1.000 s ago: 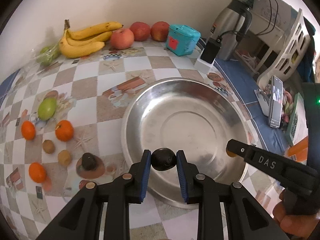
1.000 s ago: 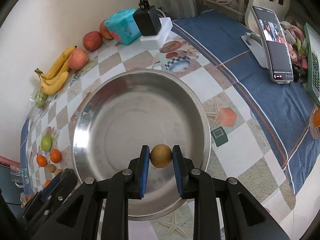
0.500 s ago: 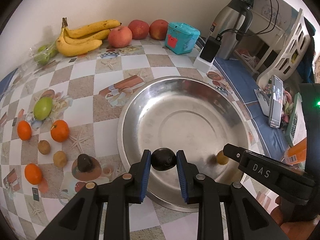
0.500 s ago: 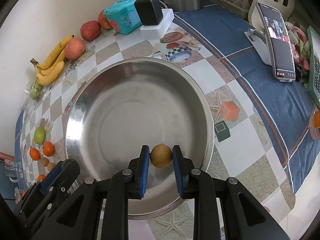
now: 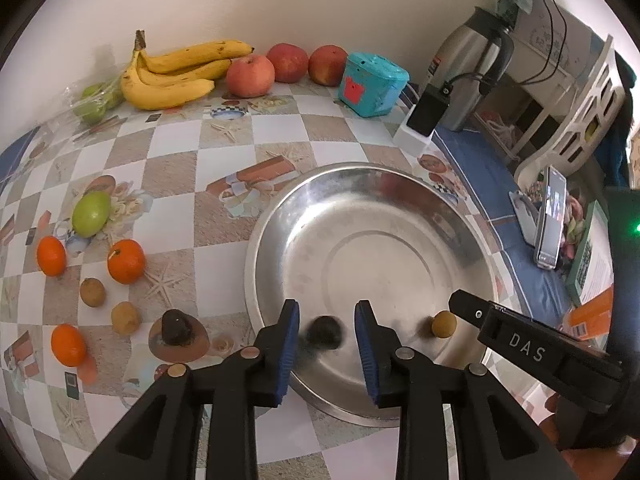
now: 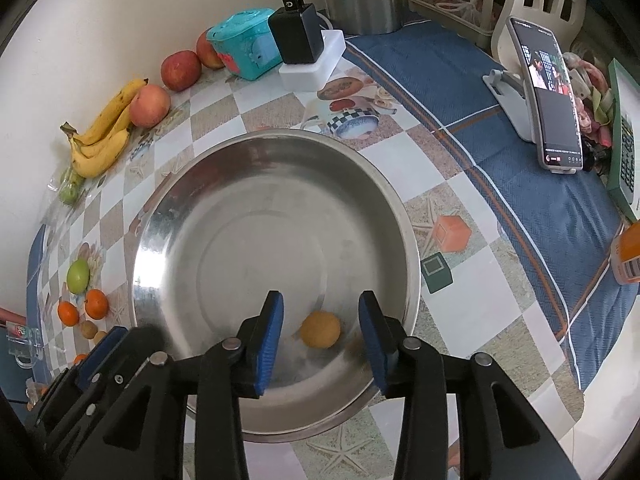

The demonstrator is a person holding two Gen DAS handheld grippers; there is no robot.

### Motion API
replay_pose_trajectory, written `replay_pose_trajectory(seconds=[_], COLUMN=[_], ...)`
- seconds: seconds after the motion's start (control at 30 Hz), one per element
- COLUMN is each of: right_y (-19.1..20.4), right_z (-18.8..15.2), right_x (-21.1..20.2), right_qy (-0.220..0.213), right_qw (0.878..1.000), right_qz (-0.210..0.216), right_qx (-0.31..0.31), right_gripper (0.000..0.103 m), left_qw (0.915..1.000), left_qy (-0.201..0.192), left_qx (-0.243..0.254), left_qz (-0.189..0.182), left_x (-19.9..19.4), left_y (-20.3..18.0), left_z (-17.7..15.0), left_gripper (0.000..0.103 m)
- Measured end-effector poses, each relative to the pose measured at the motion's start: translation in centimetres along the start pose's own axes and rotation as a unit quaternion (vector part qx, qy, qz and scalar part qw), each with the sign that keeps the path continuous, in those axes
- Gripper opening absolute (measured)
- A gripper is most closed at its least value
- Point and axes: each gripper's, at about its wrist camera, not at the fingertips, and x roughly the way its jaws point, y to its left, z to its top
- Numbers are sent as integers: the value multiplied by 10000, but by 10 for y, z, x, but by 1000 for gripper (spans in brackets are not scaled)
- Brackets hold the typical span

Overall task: Organize fruits
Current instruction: 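Lift both open tools out of the basin back toward the fruits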

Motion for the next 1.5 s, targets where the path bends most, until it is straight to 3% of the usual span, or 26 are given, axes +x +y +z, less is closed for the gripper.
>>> replay_pose_trajectory(seconds=[0.17, 0.23, 0.3, 0.47, 0.57, 0.7, 0.97, 1.03, 1.07, 1.5], right_y=[0, -1, -2, 0, 3, 8, 16, 18, 20, 34], right_z=[1, 1, 1, 1, 0, -1, -4, -4, -5, -11], right_x=[-1, -1, 0, 0, 1, 1, 1, 2, 2, 2], right_qy=[-21, -28, -30, -69, -99, -116, -145, -164, -186, -199], right_qw=[10000, 10000, 10000, 9999, 9997, 9994, 9983, 9979, 9975, 9953], right_qz=[-33, -47, -59, -107, -142, -164, -235, -249, -260, -228], right_qx=[17, 21, 20, -52, -155, -299, -518, -583, -625, -923], right_gripper=[46, 51, 54, 61, 69, 70, 74, 90, 91, 94], left_qw=[9998, 9993, 9981, 9937, 9907, 9854, 9749, 9726, 9719, 9710], left_qy=[-4, 9, 7, 159, 327, 347, 437, 527, 551, 232], left_qx=[-156, -234, -306, -481, -739, -1114, -1206, -1127, -1117, -1024], left_qz=[133, 306, 529, 1004, 1099, 1241, 1819, 1964, 1996, 2146], left_x=[-1, 0, 1, 5, 9, 7, 0, 0, -1, -35], left_y=[8, 13, 18, 34, 49, 66, 88, 92, 93, 112], left_z=[1, 2, 2, 0, -1, -3, -5, -5, -6, 3], left_gripper=[48, 63, 71, 83, 90, 102, 103, 103, 103, 103])
